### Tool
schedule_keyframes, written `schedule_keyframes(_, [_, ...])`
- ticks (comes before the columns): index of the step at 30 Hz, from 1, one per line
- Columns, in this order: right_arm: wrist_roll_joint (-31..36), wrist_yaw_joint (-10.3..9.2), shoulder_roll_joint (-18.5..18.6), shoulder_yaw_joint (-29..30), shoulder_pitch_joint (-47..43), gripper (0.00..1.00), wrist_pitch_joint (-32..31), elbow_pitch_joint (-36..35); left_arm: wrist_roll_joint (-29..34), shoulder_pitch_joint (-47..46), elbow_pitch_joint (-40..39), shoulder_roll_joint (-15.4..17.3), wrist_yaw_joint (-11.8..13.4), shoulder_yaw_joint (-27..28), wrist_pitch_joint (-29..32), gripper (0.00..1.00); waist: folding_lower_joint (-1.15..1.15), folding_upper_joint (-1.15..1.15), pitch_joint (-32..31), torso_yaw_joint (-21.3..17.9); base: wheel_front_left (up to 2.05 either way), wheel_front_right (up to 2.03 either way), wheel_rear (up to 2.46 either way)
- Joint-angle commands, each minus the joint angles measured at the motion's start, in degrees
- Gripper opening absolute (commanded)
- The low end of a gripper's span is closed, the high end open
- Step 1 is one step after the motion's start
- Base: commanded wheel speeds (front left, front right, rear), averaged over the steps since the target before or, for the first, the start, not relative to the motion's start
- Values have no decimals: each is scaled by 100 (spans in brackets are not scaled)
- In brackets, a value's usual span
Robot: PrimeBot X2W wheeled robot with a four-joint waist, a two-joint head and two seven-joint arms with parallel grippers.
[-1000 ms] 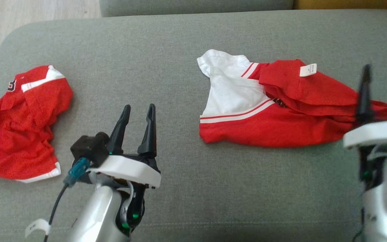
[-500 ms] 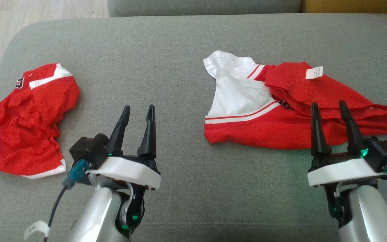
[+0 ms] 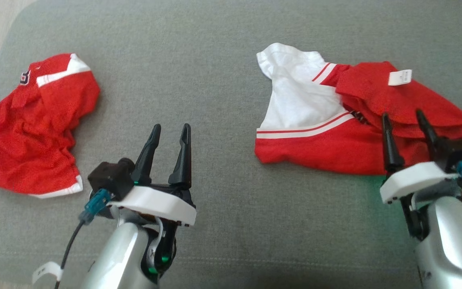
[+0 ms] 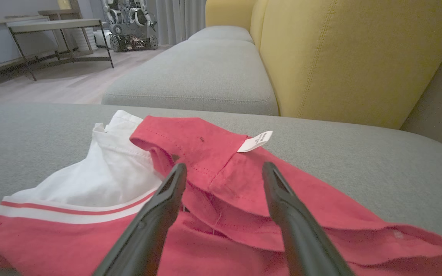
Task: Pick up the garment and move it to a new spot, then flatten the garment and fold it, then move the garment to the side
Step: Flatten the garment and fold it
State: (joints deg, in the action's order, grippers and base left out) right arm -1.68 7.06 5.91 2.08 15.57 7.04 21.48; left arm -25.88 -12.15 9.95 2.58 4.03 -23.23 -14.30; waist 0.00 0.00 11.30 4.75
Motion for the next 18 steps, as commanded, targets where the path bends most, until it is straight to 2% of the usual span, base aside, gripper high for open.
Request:
schedule_keyframes(1, [80, 43, 82, -110, 256, 100, -10, -63, -52, -264, -203, 30, -1, 159, -70, 100, 0, 0, 79, 64, 0, 0, 0])
schedule_keyframes(13, [296, 43, 186, 146, 794, 100, -135, 904, -21, -358, -176, 30, -21, 120, -70, 100, 0, 0, 249, 226, 0, 0, 0])
schedule_keyframes(15, [220, 43, 192, 138, 854, 15, -140, 1016, -14, -359, -172, 30, -21, 116, -70, 100, 0, 0, 265, 238, 0, 0, 0])
schedule_keyframes(16, [198, 43, 211, 134, 885, 0, -125, 1057, -12, -357, -167, 30, -23, 112, -70, 100, 0, 0, 264, 242, 0, 0, 0])
schedule_keyframes(18, [175, 43, 247, 142, 954, 0, -35, 1099, -11, -357, -150, 30, -30, 111, -70, 100, 0, 0, 253, 247, 0, 0, 0])
